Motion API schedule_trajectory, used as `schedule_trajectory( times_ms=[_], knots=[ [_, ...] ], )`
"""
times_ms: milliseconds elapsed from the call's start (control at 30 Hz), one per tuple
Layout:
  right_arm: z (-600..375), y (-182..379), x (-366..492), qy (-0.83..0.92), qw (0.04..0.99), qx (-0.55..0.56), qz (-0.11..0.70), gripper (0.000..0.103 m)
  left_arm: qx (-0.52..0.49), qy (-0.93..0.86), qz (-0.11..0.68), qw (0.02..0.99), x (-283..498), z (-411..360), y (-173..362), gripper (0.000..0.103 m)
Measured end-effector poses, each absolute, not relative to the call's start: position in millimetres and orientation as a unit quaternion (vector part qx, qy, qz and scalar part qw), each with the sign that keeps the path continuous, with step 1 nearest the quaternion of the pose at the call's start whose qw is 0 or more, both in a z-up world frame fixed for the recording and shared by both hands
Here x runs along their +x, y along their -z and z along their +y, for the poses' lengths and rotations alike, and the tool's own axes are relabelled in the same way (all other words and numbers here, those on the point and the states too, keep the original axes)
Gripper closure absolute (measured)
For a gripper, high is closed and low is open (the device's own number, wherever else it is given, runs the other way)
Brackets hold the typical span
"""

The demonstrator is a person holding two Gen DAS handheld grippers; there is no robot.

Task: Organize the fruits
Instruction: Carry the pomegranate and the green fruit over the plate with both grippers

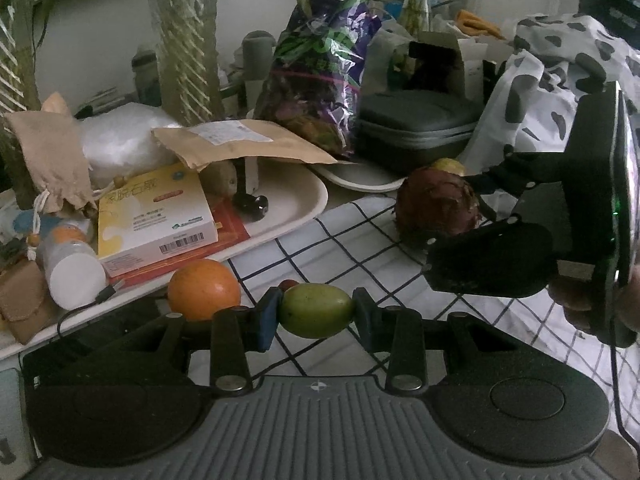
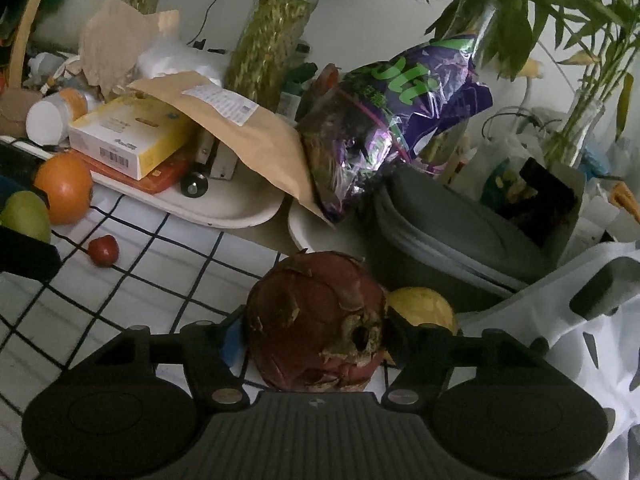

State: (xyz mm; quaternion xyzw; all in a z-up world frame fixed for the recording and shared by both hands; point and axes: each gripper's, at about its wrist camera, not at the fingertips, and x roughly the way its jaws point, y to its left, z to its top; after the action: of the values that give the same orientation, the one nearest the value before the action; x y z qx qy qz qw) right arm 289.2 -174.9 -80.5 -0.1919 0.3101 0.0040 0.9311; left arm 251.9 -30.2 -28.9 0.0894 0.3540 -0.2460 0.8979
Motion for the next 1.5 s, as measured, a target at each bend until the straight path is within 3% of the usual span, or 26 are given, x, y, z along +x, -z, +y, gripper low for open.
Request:
schedule_trajectory(
  times_ms=[833,1500],
  knots=[
    [-170.0,22.8,193.9,-0.079,0.948,-0.087,0.296,0.034,0.086,0.243,0.339,0.905,184.5,-22.4,6.8,0.065],
    [-164.8,9.4,119.8,-0.118,0.944,-0.028,0.306,0.034,0.065,0.239,0.336,0.909,121.7,-11.9,-3.3,0.065]
  ],
)
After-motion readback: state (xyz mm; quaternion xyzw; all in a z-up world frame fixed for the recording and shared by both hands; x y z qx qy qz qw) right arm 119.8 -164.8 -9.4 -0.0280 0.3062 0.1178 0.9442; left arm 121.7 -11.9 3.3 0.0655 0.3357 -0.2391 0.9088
